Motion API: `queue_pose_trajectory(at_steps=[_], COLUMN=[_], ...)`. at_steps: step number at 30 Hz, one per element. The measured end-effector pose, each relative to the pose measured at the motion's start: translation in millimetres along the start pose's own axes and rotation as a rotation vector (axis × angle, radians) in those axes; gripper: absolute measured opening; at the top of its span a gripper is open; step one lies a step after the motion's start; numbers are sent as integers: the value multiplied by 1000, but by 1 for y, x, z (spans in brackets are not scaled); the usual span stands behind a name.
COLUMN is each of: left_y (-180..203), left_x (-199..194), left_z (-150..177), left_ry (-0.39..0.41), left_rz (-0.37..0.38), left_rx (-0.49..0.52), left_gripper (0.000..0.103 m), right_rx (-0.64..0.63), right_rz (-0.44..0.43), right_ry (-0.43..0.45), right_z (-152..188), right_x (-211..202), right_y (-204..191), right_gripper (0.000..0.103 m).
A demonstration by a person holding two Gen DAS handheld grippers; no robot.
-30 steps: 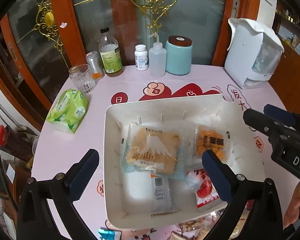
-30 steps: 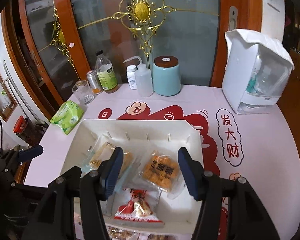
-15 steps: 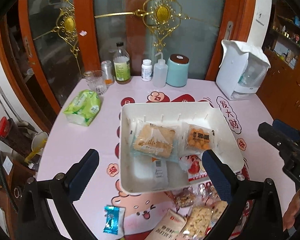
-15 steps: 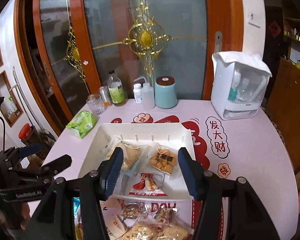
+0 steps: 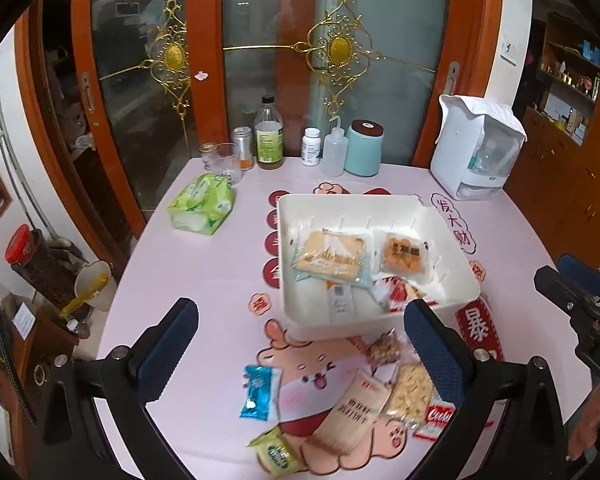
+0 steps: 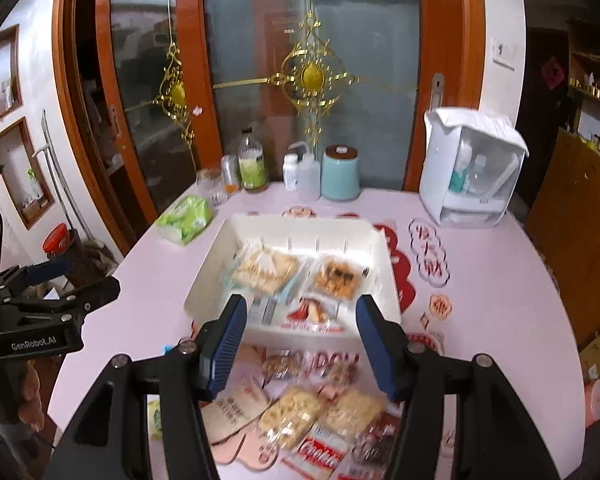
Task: Organize snacks
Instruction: 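Withdraw both open tools from the tray toward remaining snacks, then grasp beige cracker bag with right tool while left tool approaches green snack pack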
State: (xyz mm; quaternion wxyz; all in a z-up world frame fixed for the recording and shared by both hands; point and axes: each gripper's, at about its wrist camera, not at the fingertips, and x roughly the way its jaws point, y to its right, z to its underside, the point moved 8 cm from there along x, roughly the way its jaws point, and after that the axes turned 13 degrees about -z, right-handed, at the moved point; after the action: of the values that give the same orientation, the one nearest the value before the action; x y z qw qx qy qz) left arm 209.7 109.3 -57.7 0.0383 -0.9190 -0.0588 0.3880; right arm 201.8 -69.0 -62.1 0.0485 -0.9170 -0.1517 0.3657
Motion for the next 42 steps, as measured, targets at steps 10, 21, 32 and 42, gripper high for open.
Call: queue_pose_trajectory(at_steps=[10,21,32,42], left_y=[-36,-45,-41,-37], left_x=[9,79,119,135], left_z=[60,161,223,235], left_ry=[-38,-244,-388,-430], left_rz=[-57,-107,-122,-132], left_rx=[-23,-108,-138,-150], left_gripper=[102,102,102,102], right_rx=[204,588,667,612], right_rz=[-125,-242,-114,-4], right_ry=[-162,-444,-548,-558], right_z=[60,156,196,185], right_x=[45,128,184,210], right_y=[-28,-36,-37,-50], right_gripper=[57,57,57,65])
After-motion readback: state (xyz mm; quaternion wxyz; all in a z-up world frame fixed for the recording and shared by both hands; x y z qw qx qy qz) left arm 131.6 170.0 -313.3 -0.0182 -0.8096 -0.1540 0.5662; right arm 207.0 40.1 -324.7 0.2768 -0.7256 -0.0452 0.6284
